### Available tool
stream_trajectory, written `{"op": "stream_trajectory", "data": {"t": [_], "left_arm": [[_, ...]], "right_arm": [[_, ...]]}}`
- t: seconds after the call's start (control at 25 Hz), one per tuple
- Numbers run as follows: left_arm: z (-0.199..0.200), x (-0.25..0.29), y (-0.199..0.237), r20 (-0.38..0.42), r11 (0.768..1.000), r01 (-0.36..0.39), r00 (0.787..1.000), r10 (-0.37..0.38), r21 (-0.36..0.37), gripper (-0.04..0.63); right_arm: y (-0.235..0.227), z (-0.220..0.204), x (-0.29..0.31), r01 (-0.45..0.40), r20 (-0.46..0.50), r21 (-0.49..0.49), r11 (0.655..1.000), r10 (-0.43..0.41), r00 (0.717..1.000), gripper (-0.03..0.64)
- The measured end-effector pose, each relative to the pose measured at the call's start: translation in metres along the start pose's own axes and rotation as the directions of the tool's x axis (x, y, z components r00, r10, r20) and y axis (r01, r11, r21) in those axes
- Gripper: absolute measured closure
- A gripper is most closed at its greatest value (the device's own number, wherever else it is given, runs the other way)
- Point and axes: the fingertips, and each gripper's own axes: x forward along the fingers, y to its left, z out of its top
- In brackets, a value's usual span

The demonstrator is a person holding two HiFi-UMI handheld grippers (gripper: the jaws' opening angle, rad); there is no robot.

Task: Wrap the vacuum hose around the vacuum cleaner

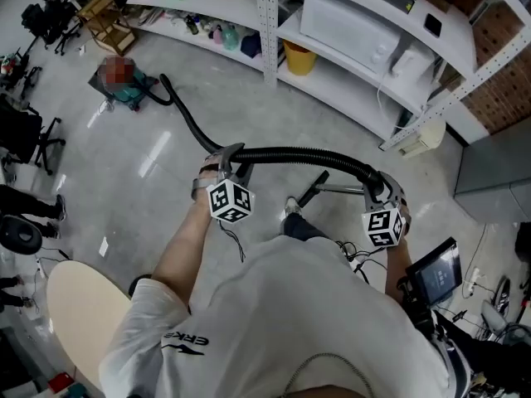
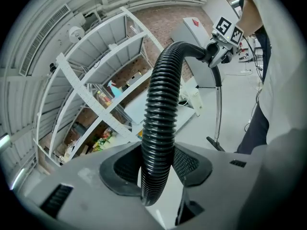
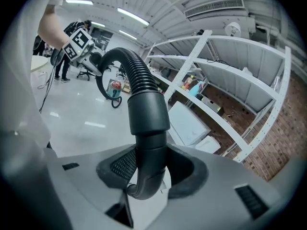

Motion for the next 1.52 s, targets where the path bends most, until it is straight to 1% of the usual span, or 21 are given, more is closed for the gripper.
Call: {"op": "stream_trajectory", "data": {"t": [0.24,0.44,0.84,1.0,1.24,1.52], "left_arm": [[-0.012,0.018,0.034,-0.050,0.998,-0.053,0.997,0.051,-0.038,0.428],[-0.020,0.036,0.066,-0.100,0.992,-0.108,0.990,0.101,-0.063,0.428],[-0.028,0.071,0.116,-0.167,0.985,-0.162,0.974,0.151,-0.057,0.428],[-0.030,0.085,0.137,-0.184,0.982,-0.184,0.968,0.172,-0.048,0.428],[-0.039,0.098,0.161,-0.194,0.980,-0.193,0.964,0.181,-0.043,0.428],[-0.064,0.110,0.201,-0.164,0.979,-0.197,0.969,0.187,-0.045,0.428]], "right_arm": [[-0.014,0.029,0.050,-0.055,0.038,-0.036,0.998,0.056,0.998,0.443],[-0.034,0.059,0.095,-0.093,0.091,-0.075,0.993,0.100,0.991,0.443],[-0.066,0.096,0.159,-0.131,0.142,-0.159,0.978,0.154,0.978,0.443],[-0.076,0.108,0.183,-0.141,0.160,-0.179,0.974,0.170,0.972,0.443],[-0.081,0.126,0.206,-0.151,0.165,-0.178,0.972,0.181,0.969,0.443],[-0.070,0.160,0.237,-0.142,0.155,-0.163,0.976,0.167,0.974,0.443]]}}
